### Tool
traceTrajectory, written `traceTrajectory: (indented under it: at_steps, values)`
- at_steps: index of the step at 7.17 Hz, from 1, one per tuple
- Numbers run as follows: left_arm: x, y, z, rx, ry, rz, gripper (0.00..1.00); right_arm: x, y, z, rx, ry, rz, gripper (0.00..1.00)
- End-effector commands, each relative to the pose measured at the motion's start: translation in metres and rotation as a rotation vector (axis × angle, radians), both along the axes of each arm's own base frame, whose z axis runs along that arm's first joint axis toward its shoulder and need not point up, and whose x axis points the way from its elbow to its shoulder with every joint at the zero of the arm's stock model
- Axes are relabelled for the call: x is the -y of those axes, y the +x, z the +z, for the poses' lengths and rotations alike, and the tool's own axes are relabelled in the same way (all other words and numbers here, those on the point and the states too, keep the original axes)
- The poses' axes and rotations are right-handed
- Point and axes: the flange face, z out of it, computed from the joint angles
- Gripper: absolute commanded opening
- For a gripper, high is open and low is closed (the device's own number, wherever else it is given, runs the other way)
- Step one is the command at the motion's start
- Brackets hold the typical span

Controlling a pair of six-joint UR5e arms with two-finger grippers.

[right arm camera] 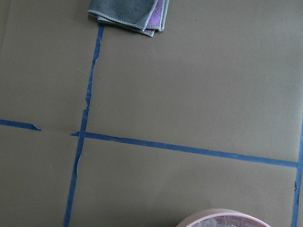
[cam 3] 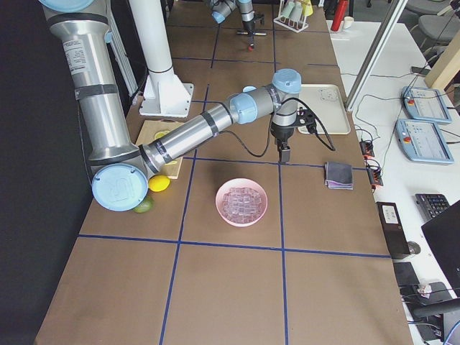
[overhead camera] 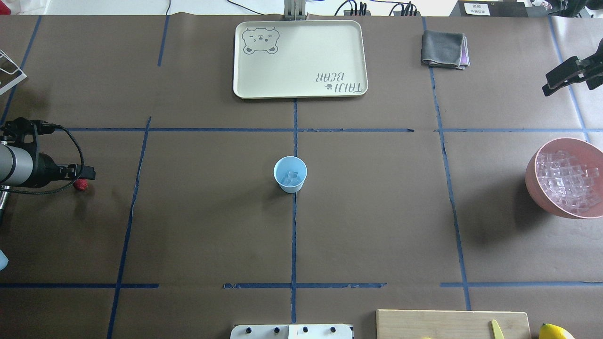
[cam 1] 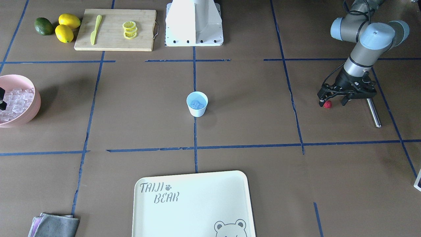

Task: Mash ice and strawberries in cup
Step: 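Lower the left gripper onto the red strawberry and grasp it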

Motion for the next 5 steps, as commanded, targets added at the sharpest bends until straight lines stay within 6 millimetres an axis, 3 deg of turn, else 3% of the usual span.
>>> traceTrajectory:
  at_steps: [1,3,4,5]
  values:
    - [0.0006,0.0096,0.0028,0.005,-0.004,0.012,1.00,0.0000,0.0018,0.0009,0.002,-0.002,0.003,0.99]
    - [0.0003,0.0108,0.0066,0.005,-0.015,0.020,0.97,0.0003,0.0033,0.0006,0.004,-0.002,0.006,0.99]
    - [0.0001,0.0108,0.0054,0.004,-0.016,0.020,0.90,-0.0001,0.0033,0.0000,0.005,-0.002,0.006,0.99]
    - [0.0001,0.0108,0.0062,0.008,-0.021,0.020,0.72,-0.0001,0.0032,-0.0001,0.006,-0.004,0.006,0.99]
